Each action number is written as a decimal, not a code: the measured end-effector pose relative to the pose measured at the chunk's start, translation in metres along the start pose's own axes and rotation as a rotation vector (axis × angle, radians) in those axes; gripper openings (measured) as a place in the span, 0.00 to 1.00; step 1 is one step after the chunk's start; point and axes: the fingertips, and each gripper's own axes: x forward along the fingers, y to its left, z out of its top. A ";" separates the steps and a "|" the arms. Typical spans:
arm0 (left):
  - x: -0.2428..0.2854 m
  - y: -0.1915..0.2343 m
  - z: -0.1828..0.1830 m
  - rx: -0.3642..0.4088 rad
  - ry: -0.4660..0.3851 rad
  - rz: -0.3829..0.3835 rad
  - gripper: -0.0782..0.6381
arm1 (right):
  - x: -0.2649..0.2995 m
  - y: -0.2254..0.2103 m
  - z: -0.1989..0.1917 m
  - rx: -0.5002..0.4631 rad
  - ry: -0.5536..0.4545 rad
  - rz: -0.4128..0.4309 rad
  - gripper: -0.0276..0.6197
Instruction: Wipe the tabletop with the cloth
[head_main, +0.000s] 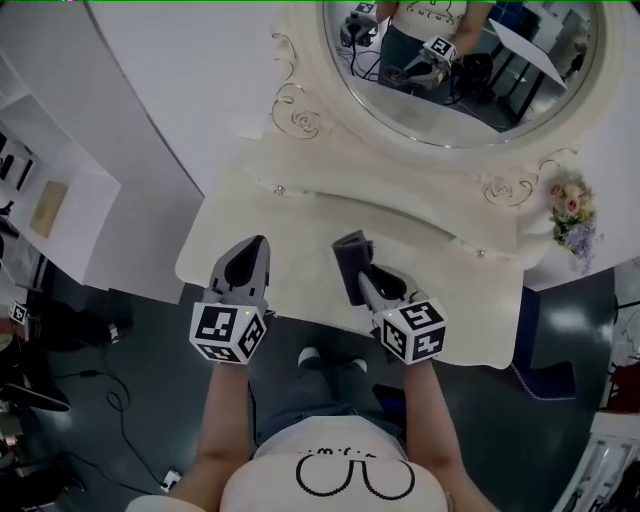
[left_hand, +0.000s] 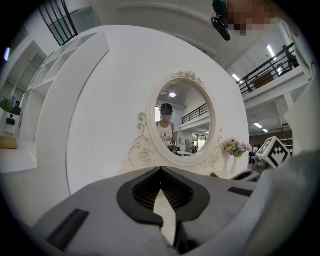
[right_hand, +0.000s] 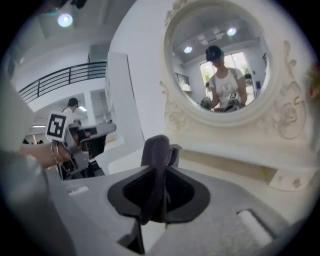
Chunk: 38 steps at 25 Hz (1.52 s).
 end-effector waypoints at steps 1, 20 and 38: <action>0.001 -0.003 0.001 -0.001 -0.001 -0.005 0.10 | -0.015 -0.013 0.015 0.004 -0.054 -0.037 0.15; -0.012 -0.060 0.033 0.071 -0.074 0.075 0.11 | -0.140 -0.106 0.131 -0.182 -0.489 -0.250 0.15; -0.045 0.077 0.036 0.083 -0.031 0.199 0.11 | 0.077 -0.058 0.047 -0.109 -0.093 -0.170 0.15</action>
